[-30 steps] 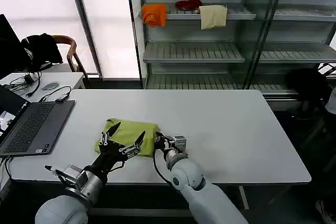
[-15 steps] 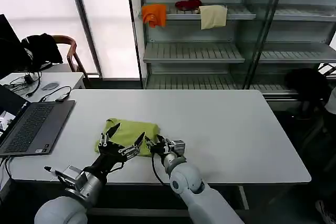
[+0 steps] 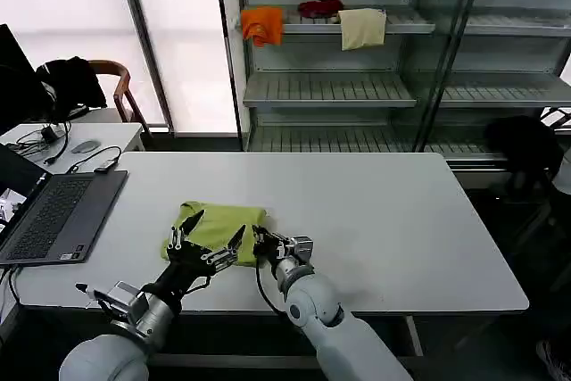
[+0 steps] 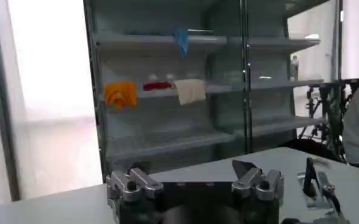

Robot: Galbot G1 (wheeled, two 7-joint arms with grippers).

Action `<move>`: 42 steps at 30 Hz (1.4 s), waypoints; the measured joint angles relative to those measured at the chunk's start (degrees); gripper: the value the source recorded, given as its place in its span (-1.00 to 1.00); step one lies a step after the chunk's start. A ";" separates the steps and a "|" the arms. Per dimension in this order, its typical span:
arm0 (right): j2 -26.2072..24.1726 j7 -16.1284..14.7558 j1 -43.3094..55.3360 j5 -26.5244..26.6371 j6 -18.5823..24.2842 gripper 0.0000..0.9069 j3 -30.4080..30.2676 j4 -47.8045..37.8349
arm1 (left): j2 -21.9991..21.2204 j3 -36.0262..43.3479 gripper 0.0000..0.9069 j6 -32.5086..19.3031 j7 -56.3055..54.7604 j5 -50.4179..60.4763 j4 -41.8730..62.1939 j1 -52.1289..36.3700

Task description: Fold and organize the clothes.

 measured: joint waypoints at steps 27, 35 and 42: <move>-10.13 0.13 -2.78 1.29 0.66 1.00 7.40 7.09 | -0.20 0.46 1.00 -0.07 0.03 0.10 -0.13 0.38; -14.06 -0.43 -4.64 -3.44 1.48 1.00 10.88 9.92 | 0.43 -0.30 1.00 -0.02 -0.37 0.11 -0.45 1.05; -19.61 -1.27 -9.53 -8.85 4.60 1.00 16.75 16.45 | 0.75 -0.76 1.00 -0.63 -1.53 0.42 -0.14 1.76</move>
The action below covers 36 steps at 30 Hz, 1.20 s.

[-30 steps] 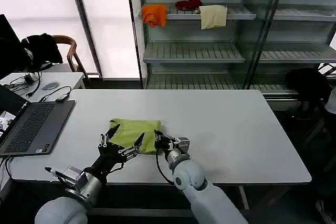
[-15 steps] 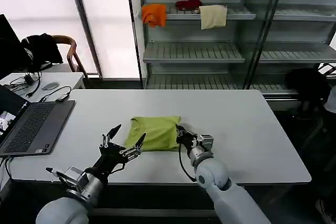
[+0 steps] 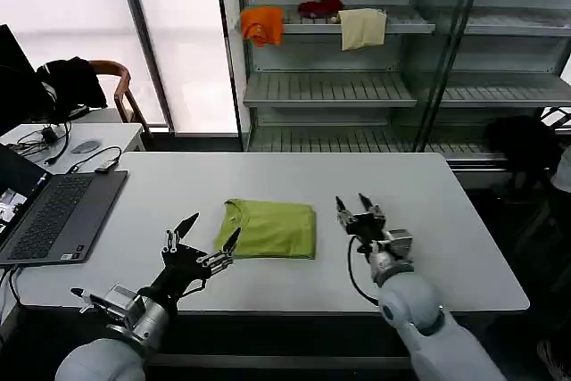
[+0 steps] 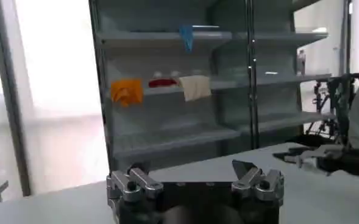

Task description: Fold and organize the clothes.

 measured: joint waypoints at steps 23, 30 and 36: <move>-4.97 0.46 -38.48 -11.89 29.12 1.00 17.30 13.31 | 0.42 -3.31 1.00 -20.09 -7.71 1.96 5.60 11.38; -4.73 0.82 -43.72 -13.89 33.66 1.00 17.63 13.96 | 0.38 -4.69 1.00 -22.71 -9.85 2.05 5.62 14.43; -4.53 0.62 -46.33 -14.69 36.56 1.00 17.76 14.52 | -0.28 -4.63 1.00 -23.96 -11.17 2.42 5.60 16.92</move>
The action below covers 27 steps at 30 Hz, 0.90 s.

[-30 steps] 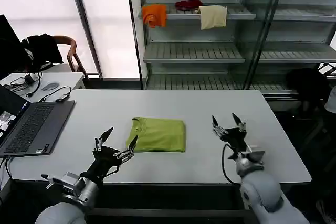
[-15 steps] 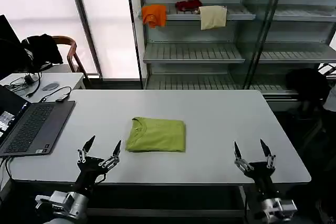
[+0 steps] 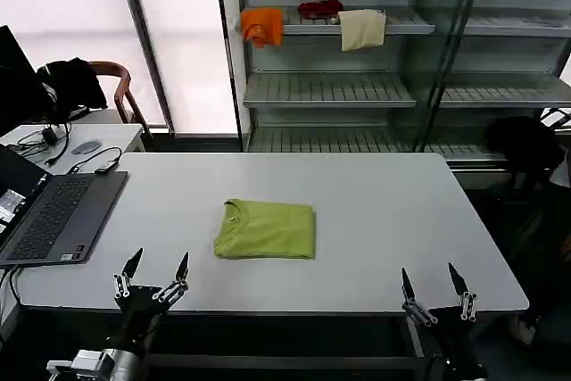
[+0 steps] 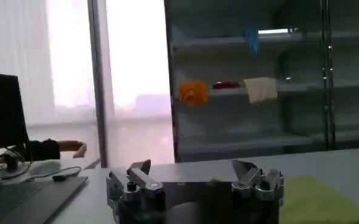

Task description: Fold and organize the clothes.

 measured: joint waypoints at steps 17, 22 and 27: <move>-1.53 -0.40 -3.62 0.41 1.89 1.00 1.26 0.82 | 1.18 -1.29 1.00 -1.98 -3.23 -0.79 -0.82 6.36; -1.88 -0.64 -4.38 0.51 2.18 1.00 1.73 0.95 | 1.35 -1.49 1.00 -2.14 -3.32 -1.08 -0.82 6.92; -2.09 -0.85 -4.84 0.53 2.33 1.00 1.91 1.08 | 1.41 -1.53 1.00 -2.26 -3.37 -1.13 -0.80 7.22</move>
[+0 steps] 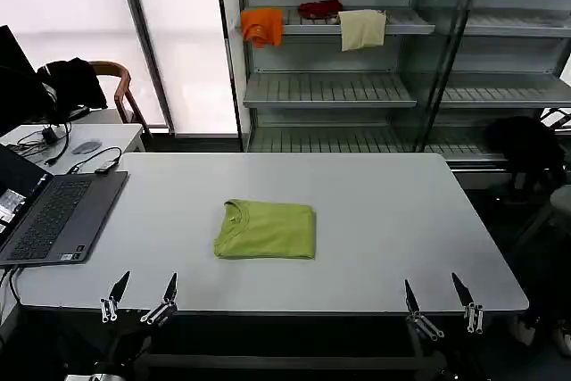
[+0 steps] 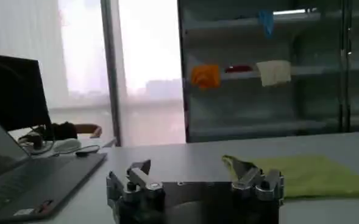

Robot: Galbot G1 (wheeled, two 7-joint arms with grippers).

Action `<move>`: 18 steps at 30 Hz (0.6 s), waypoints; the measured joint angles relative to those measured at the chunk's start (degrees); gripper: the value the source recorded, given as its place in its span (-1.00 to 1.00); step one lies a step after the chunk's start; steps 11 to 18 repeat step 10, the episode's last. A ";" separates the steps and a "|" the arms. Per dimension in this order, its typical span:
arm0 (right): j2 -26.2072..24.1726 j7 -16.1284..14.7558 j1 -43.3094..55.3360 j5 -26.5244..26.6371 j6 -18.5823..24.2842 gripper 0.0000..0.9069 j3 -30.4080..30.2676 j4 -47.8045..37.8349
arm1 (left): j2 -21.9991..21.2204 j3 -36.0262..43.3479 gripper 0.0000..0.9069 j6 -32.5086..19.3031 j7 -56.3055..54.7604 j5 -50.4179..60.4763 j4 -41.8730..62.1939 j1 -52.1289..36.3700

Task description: Fold and organize the clothes.

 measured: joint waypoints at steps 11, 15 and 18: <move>-0.04 -0.07 -0.09 -0.06 0.08 1.00 0.16 0.00 | 0.07 -0.02 1.00 -0.05 -0.13 -0.09 0.20 -0.06; -0.04 -0.07 -0.09 -0.06 0.08 1.00 0.16 0.00 | 0.07 -0.02 1.00 -0.05 -0.13 -0.09 0.20 -0.06; -0.04 -0.07 -0.09 -0.06 0.08 1.00 0.16 0.00 | 0.07 -0.02 1.00 -0.05 -0.13 -0.09 0.20 -0.06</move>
